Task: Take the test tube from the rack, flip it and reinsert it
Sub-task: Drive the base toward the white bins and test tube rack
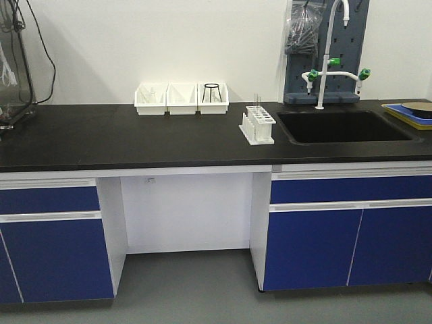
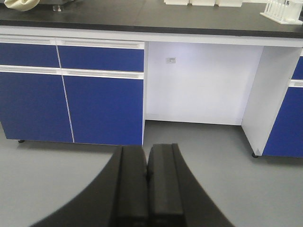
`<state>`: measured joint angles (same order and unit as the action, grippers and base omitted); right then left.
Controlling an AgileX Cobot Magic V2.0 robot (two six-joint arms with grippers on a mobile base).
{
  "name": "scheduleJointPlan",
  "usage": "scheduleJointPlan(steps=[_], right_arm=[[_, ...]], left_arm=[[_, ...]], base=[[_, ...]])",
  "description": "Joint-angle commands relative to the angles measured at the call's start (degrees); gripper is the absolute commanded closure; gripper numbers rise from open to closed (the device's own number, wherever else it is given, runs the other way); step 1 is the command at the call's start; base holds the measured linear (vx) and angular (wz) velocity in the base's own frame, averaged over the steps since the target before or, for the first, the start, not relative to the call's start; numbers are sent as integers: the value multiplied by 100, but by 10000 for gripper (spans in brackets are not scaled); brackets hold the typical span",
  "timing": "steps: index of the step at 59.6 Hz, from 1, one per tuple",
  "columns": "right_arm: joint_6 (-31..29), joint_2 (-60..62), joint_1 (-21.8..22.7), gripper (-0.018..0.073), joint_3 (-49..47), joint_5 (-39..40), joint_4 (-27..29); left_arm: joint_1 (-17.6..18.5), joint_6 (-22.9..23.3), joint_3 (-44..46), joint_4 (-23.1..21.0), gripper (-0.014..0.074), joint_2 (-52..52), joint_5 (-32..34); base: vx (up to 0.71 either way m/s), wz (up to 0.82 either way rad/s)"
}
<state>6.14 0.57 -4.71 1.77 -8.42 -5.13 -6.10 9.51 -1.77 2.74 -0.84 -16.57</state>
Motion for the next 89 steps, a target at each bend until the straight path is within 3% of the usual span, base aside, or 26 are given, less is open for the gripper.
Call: scheduleJointPlan(steps=[1, 35, 89], right_arm=[[-43, 61, 8, 565, 3, 471, -24], [-43, 61, 14, 565, 3, 471, -24], [-43, 61, 14, 565, 3, 471, -24]], left_arm=[[40, 1, -11, -21, 603, -18, 500], [40, 1, -11, -21, 603, -18, 500], [40, 1, -11, -21, 603, -18, 500]], base=[[2, 1], [19, -1], [47, 5]])
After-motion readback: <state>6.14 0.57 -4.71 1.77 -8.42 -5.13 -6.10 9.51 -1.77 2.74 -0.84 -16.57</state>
